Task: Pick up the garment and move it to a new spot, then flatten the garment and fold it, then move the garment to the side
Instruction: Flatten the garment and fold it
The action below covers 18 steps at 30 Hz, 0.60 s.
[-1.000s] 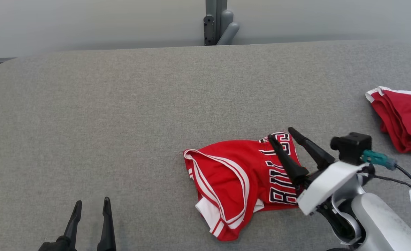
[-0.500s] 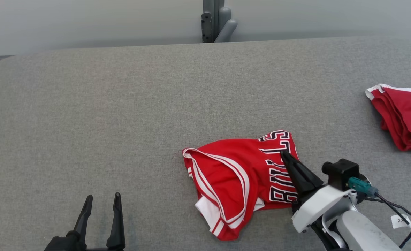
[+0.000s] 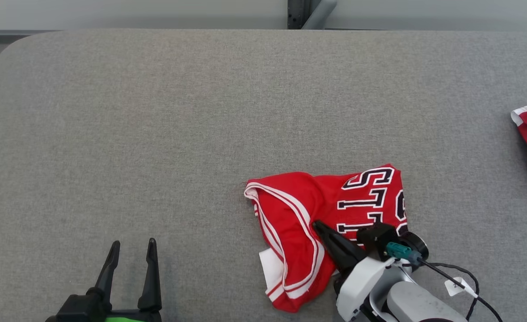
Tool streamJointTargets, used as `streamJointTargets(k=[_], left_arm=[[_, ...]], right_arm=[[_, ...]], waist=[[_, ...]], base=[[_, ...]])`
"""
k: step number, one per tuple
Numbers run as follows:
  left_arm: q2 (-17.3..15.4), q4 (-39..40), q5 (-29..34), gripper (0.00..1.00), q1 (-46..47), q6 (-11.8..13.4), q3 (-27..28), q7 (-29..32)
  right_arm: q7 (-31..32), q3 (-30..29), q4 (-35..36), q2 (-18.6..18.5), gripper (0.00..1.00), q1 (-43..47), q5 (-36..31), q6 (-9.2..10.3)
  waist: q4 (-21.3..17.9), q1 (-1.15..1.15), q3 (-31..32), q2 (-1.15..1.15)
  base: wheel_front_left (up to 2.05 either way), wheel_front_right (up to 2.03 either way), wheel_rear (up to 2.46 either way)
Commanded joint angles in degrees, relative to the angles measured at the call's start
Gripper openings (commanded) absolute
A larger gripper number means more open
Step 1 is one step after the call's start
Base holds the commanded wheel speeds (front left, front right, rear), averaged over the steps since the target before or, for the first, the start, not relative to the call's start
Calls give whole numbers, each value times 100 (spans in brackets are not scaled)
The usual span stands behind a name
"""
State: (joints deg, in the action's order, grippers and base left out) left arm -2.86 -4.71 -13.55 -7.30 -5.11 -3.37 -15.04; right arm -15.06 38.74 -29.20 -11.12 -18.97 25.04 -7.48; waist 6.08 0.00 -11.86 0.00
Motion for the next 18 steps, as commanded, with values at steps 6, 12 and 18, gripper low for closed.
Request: streamJointTargets(k=[6,12,18], left_arm=[[-9,-22,-3,100,54,-3,16,-16],[-9,-38,-31,100,8,4,19,-16],[-9,-42,-99,100,-26,31,-32,-16]], right_arm=[[-8,219,129,115,0,-130,-172,0],[-10,424,23,151,0,-14,-67,0],[-9,716,-391,199,0,-128,96,0]], waist=[[124,0,5,0],[186,0,68,0],[241,0,84,0]], base=[[0,0,0],[0,0,0],[0,0,0]])
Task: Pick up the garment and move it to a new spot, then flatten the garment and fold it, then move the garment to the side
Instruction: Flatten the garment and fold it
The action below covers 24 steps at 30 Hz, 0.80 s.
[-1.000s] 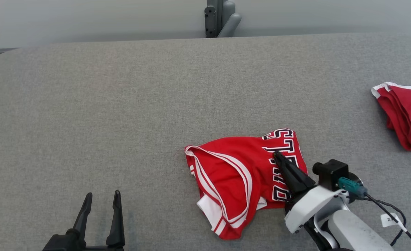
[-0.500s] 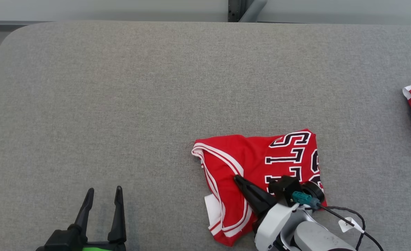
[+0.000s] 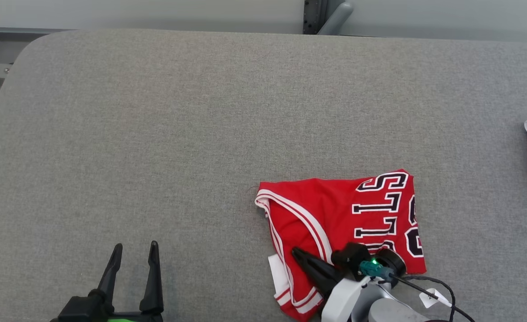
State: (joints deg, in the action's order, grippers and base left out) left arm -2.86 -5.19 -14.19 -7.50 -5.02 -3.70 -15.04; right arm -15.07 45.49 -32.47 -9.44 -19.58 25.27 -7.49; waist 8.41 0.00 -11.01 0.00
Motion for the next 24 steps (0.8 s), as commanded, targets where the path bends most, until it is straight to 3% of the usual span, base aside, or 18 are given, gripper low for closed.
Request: streamJointTargets(k=[1,18,24], left_arm=[[-9,3,-33,100,-8,22,-6,-16],[-9,-13,-107,100,16,40,-78,-16],[-9,7,-129,100,-82,42,35,-16]], right_arm=[[-7,118,-130,58,0,-99,84,1],[71,1146,-764,583,0,-734,829,-3],[42,1335,-814,617,0,-860,1049,-1]], waist=[[18,0,0,0],[201,0,-21,0],[90,0,99,0]], base=[[0,0,0],[0,0,0],[0,0,0]])
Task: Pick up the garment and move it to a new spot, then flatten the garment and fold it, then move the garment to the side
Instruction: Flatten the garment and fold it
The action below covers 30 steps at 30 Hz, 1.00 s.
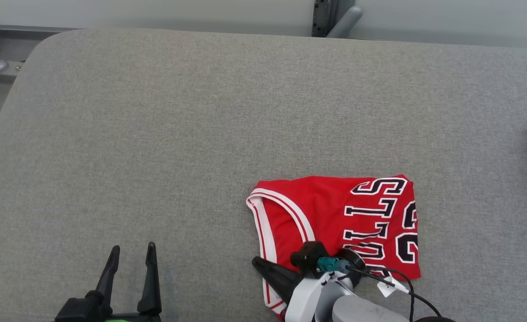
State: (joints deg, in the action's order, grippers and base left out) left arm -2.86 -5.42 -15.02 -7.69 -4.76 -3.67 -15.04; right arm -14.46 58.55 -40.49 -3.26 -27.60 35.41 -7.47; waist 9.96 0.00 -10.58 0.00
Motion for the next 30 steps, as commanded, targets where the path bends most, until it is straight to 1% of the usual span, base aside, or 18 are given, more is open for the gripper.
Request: streamJointTargets(k=[1,5,8,10,13,14,15,16,17,19,22,24,26,27,29,30], left_arm=[[-9,30,-46,100,-63,16,33,-16],[-9,61,-84,100,-135,-2,108,-16],[-9,120,-89,100,-215,-17,163,-16],[-9,178,-79,100,-263,-16,214,-16],[-9,265,-61,100,-309,-14,274,-16],[-8,272,-49,100,-321,-13,284,-16],[-9,276,-37,100,-329,-19,299,-16],[-9,279,-32,100,-342,-20,310,-16],[-9,271,-24,100,-354,-22,310,-16],[-9,247,-4,100,-379,-32,295,-16],[-9,171,33,100,-398,-49,262,-16],[-11,126,74,100,-378,-68,261,-16],[-10,65,106,100,-339,-81,249,-16],[-10,48,126,100,-314,-85,251,-16],[-11,2,171,100,-276,-105,243,-16],[-10,-15,178,100,-260,-114,252,-16]], right_arm=[[-18,29,-12,-1,0,-58,35,-3],[-40,-18,141,-138,0,52,-8,-1],[-49,-187,464,-374,0,233,-89,-1],[-62,-430,768,-588,0,355,-197,-1],[-69,-961,1279,-929,0,686,-399,-1],[-72,-1196,1460,-1032,16,811,-507,-1],[-71,-1461,1654,-1133,38,955,-604,-1],[-66,-1752,1838,-1198,86,1130,-669,-1],[-68,-2056,2016,-1248,100,1315,-720,-1],[-70,-2688,2303,-1367,100,1687,-930,-1],[-69,-3669,2670,-1350,100,2223,-1266,-1],[-69,-4328,2890,-1235,100,2557,-1424,-1],[-69,-4885,3056,-1216,100,2845,-1725,-1],[-69,-5172,3118,-1105,100,2993,-1752,-1],[-69,-5585,3183,-1046,100,3234,-1996,-2],[-70,-5791,3219,-961,100,3300,-2014,0]], waist=[[-65,0,56,0],[-247,0,212,0],[-438,0,376,0],[-578,0,477,0],[-765,0,626,0],[-820,0,679,0],[-868,0,727,0],[-914,0,771,0],[-955,0,814,0],[-1018,0,899,0],[-1080,0,1021,0],[-1104,0,1059,0],[-1114,0,1096,0],[-1117,0,1111,0],[-1120,0,1134,0],[-1129,0,1146,0]], base=[[0,0,0],[0,0,0],[0,0,0],[0,0,0],[0,0,0],[0,0,0],[0,0,0],[0,0,0],[0,0,0],[0,0,0],[0,0,0],[0,0,0],[0,0,0],[0,0,0],[0,0,0],[0,0,0]])
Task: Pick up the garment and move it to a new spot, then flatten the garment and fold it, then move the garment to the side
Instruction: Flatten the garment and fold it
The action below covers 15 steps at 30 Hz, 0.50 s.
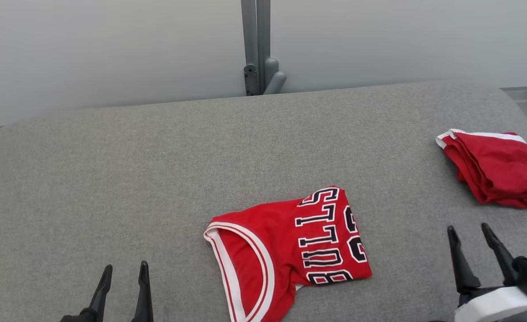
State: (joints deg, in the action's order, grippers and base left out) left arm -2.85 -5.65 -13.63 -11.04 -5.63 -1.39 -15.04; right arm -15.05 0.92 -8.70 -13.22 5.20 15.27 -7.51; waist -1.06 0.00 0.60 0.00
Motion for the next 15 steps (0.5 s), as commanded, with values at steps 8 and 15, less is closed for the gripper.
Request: streamJointTargets(k=[8,15], left_arm=[[-12,-152,142,100,34,-88,118,-16],[-11,-197,170,100,-54,-119,156,-16]], right_arm=[[-12,-1172,-42,396,100,603,-480,3],[-12,-1474,-180,620,100,761,-562,4]], waist=[[-61,0,117,0],[-69,0,104,0]], base=[[0,0,0],[0,0,0]])
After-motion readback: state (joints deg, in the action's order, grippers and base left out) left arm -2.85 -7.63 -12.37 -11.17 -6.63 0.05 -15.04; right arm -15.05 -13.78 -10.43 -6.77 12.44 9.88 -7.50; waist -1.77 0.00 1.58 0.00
